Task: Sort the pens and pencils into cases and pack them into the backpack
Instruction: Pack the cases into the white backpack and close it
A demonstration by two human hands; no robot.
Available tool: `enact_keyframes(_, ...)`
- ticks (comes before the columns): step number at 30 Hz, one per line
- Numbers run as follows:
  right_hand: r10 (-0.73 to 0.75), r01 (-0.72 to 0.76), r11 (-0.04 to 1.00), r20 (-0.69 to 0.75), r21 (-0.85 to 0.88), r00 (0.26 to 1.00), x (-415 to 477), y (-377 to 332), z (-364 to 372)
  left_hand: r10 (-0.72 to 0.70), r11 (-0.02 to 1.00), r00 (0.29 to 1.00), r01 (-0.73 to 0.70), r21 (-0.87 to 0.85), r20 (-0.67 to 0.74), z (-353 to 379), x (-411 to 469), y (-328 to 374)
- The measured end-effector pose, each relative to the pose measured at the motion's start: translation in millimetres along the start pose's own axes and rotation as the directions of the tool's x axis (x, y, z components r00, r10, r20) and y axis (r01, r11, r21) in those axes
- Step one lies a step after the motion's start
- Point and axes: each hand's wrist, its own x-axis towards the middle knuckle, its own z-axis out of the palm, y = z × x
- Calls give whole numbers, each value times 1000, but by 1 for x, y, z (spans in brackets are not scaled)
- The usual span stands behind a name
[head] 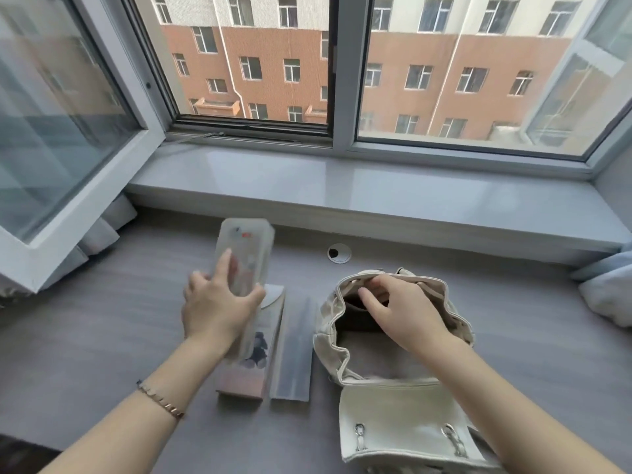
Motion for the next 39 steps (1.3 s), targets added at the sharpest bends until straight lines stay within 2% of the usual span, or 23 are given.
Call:
enact_keyframes(2,70,-78,986,59,148,996,3,-6,-5,139,983,990,-138,-120,0,-15,-15,41)
enact_keyframes(4,137,-207,894,199,398,970,8,-11,-13,222,950,971,-196,-244,84,-21,-35,78)
enact_keyframes(5,180,-293,786,253,545,951,9,-11,-18,251,933,957,-200,-299,143,-18,-46,94)
enact_keyframes(7,270,-415,508,318,755,909,6,-8,-26,315,921,921,-238,-310,228,-4,-67,119)
enact_keyframes(8,292,-440,412,342,798,893,4,-2,-30,356,918,903,-289,-273,240,5,-77,128)
enact_keyframes(10,259,-454,317,384,833,886,-2,8,-38,429,898,874,-387,-208,227,20,-90,135)
enact_keyframes(13,261,-361,353,280,863,924,-10,19,-50,541,820,812,-450,-353,221,29,-87,126)
enact_keyframes(15,254,-252,361,166,898,953,-15,25,-55,623,744,767,-521,-418,154,30,-82,112)
enact_keyframes(18,221,-58,436,-45,898,974,-19,32,-57,697,700,716,-668,-252,38,41,-83,93)
enact_keyframes(20,128,76,529,-168,845,977,-22,32,-60,667,741,745,-664,-100,-8,49,-82,81)
enact_keyframes(22,4,153,650,-205,745,979,-28,33,-58,540,841,835,-540,-28,108,53,-77,73)
enact_keyframes(24,-134,211,813,-178,544,975,-34,35,-52,439,898,853,-431,-94,281,53,-69,70)
enact_keyframes(25,-199,246,869,-152,428,968,-36,36,-48,424,905,831,-380,-189,361,53,-65,70)
enact_keyframes(27,-294,309,919,-99,245,951,-39,38,-41,453,880,754,-293,-375,475,51,-61,70)
enact_keyframes(29,-353,355,928,-36,113,935,-40,39,-38,508,834,702,-256,-488,500,50,-57,66)
enact_keyframes(31,-384,385,923,41,-19,923,-41,40,-33,541,796,680,-222,-564,495,47,-54,64)
enact_keyframes(35,-325,355,906,160,-231,932,-33,37,-23,569,778,658,-234,-584,494,45,-48,60)
enact_keyframes(39,-292,340,893,193,-297,937,-25,37,-21,573,762,666,-218,-609,478,47,-42,58)
